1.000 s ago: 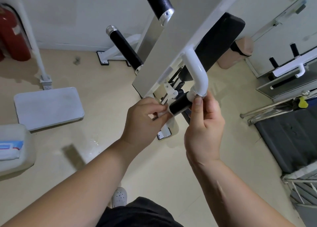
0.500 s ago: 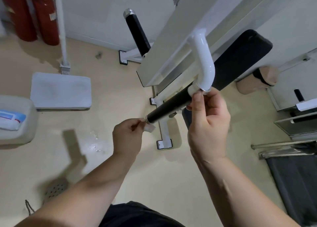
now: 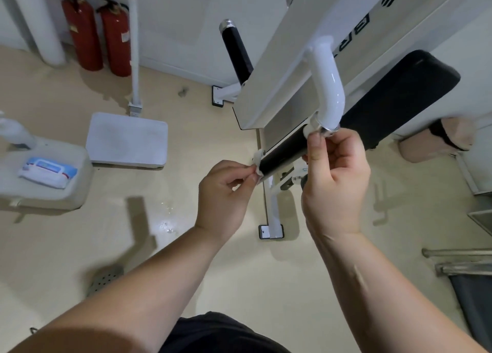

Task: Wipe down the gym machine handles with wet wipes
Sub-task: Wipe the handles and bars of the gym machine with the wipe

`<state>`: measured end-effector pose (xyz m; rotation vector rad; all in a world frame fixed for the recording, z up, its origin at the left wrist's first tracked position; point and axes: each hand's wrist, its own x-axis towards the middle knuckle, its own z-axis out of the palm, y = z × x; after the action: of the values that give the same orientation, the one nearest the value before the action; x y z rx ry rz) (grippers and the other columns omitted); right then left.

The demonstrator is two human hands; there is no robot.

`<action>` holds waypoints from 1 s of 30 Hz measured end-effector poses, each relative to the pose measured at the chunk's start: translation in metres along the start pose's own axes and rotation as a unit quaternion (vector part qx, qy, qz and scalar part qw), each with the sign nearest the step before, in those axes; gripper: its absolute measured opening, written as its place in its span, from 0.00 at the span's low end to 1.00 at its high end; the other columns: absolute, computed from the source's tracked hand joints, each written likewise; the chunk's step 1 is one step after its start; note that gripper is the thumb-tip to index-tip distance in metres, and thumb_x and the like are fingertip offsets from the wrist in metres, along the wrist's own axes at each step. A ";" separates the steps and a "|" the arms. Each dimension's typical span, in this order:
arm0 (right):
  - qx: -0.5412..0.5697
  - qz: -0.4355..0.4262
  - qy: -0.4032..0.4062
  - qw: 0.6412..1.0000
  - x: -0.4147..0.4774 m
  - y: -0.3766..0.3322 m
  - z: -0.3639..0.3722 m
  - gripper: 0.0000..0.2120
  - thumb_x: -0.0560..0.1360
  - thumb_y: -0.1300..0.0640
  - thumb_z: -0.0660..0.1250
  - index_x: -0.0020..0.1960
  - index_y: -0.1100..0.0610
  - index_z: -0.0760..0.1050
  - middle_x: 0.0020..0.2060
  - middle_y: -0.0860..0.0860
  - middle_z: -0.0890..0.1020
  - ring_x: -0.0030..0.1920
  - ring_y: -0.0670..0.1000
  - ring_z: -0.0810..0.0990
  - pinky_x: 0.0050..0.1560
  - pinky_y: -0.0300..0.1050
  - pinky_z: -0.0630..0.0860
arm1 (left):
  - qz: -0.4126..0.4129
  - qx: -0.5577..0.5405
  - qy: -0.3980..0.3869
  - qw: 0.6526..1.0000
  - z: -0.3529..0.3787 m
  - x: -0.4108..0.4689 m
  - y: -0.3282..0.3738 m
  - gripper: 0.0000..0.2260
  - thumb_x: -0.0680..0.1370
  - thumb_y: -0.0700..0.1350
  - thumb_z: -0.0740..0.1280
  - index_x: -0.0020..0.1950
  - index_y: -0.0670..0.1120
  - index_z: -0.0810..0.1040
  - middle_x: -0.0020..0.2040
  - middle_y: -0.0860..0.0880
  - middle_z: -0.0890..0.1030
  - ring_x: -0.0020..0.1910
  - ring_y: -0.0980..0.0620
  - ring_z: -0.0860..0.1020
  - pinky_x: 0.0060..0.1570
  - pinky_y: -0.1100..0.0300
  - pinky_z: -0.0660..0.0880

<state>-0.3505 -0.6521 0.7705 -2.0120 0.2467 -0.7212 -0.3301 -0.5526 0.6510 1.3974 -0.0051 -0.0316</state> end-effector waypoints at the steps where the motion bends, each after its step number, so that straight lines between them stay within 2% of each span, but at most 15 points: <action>1: 0.002 0.000 -0.005 1.000 0.002 0.000 -0.002 0.05 0.80 0.57 0.66 0.46 0.51 0.72 0.38 0.45 0.77 0.39 0.43 0.77 0.44 0.39 0.75 | -0.003 -0.003 0.000 1.000 0.002 0.003 0.002 0.06 0.75 0.35 0.73 0.46 0.46 0.87 0.45 0.50 0.82 0.47 0.54 0.82 0.48 0.65 0.75; 3: 0.000 0.000 -0.013 1.000 0.007 0.000 -0.004 0.07 0.80 0.59 0.67 0.45 0.51 0.72 0.38 0.45 0.77 0.39 0.42 0.77 0.43 0.37 0.74 | 0.034 -0.003 -0.005 0.999 0.009 0.007 0.016 0.03 0.74 0.36 0.75 0.45 0.43 0.87 0.43 0.50 0.82 0.44 0.55 0.81 0.46 0.66 0.74; 5: -0.010 -0.006 -0.022 1.000 0.011 0.000 -0.007 0.07 0.80 0.60 0.68 0.45 0.52 0.73 0.37 0.41 0.78 0.39 0.40 0.77 0.43 0.35 0.73 | 0.104 0.016 -0.005 0.994 0.017 0.008 0.034 0.01 0.72 0.38 0.75 0.42 0.42 0.87 0.41 0.51 0.81 0.42 0.57 0.80 0.44 0.68 0.72; 8: -0.016 -0.004 -0.044 0.999 0.013 -0.002 -0.008 0.05 0.79 0.60 0.69 0.46 0.53 0.74 0.35 0.36 0.79 0.39 0.39 0.79 0.43 0.33 0.73 | 0.163 0.054 0.031 0.985 0.022 0.005 0.042 0.02 0.71 0.39 0.74 0.38 0.41 0.85 0.39 0.50 0.81 0.41 0.55 0.80 0.43 0.64 0.74; 11: -0.012 0.001 -0.060 0.998 0.011 -0.006 -0.007 0.08 0.79 0.59 0.70 0.45 0.49 0.74 0.36 0.35 0.80 0.40 0.39 0.80 0.44 0.32 0.73 | 0.126 0.044 0.058 0.989 0.014 -0.001 0.018 0.05 0.71 0.42 0.72 0.35 0.46 0.80 0.38 0.50 0.80 0.40 0.52 0.80 0.42 0.53 0.77; 14: 0.000 0.001 -0.064 0.998 0.008 -0.010 -0.005 0.07 0.79 0.59 0.70 0.45 0.50 0.75 0.35 0.37 0.80 0.40 0.38 0.79 0.43 0.31 0.73 | 0.080 0.051 0.062 0.994 0.005 -0.007 0.010 0.09 0.71 0.37 0.73 0.34 0.49 0.79 0.37 0.51 0.80 0.40 0.50 0.79 0.44 0.46 0.77; 17: 0.001 0.004 -0.058 0.998 0.006 -0.015 -0.003 0.07 0.79 0.61 0.69 0.45 0.52 0.74 0.35 0.41 0.80 0.39 0.36 0.79 0.42 0.29 0.72 | 0.140 0.050 0.044 0.988 0.008 0.000 0.045 0.09 0.71 0.35 0.73 0.36 0.47 0.80 0.38 0.50 0.81 0.41 0.51 0.79 0.43 0.51 0.77; 20: -0.006 0.016 -0.053 0.998 0.006 -0.016 -0.004 0.09 0.78 0.60 0.70 0.44 0.50 0.74 0.36 0.42 0.81 0.39 0.38 0.80 0.42 0.30 0.73 | 0.197 0.042 0.034 0.979 0.012 0.009 0.069 0.10 0.71 0.35 0.73 0.38 0.50 0.80 0.40 0.53 0.81 0.42 0.52 0.79 0.45 0.57 0.77; 22: -0.006 0.028 -0.047 0.998 0.007 -0.015 -0.005 0.06 0.78 0.59 0.70 0.45 0.50 0.75 0.37 0.43 0.82 0.40 0.40 0.81 0.43 0.32 0.75 | 0.136 0.047 0.035 0.989 0.007 0.007 0.057 0.11 0.72 0.36 0.73 0.36 0.50 0.79 0.39 0.53 0.81 0.41 0.52 0.80 0.44 0.55 0.77; 25: -0.004 0.034 -0.041 0.999 0.006 -0.013 -0.009 0.04 0.78 0.57 0.70 0.46 0.53 0.77 0.37 0.43 0.81 0.39 0.40 0.80 0.43 0.32 0.74 | -0.011 0.101 0.027 0.994 -0.004 0.002 0.036 0.08 0.73 0.38 0.73 0.35 0.46 0.81 0.40 0.50 0.83 0.43 0.50 0.81 0.48 0.49 0.78; 26: -0.005 0.032 -0.041 0.999 0.004 -0.013 -0.010 0.04 0.78 0.56 0.70 0.45 0.51 0.76 0.37 0.43 0.81 0.39 0.39 0.79 0.42 0.32 0.73 | -0.024 0.104 0.016 0.994 -0.005 0.002 0.037 0.08 0.73 0.37 0.73 0.35 0.46 0.82 0.40 0.50 0.83 0.43 0.49 0.81 0.47 0.51 0.79; 30: 0.006 0.030 -0.050 0.998 0.000 -0.012 -0.010 0.08 0.78 0.58 0.71 0.44 0.47 0.75 0.37 0.42 0.81 0.39 0.38 0.79 0.41 0.31 0.72 | 0.014 0.076 -0.026 0.997 -0.004 0.004 0.060 0.08 0.72 0.32 0.72 0.35 0.42 0.81 0.39 0.48 0.82 0.38 0.50 0.81 0.38 0.63 0.77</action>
<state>-0.3576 -0.6533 0.7847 -2.0131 0.2430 -0.5819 -0.3252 -0.5387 0.7090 1.5475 -0.0722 -0.0455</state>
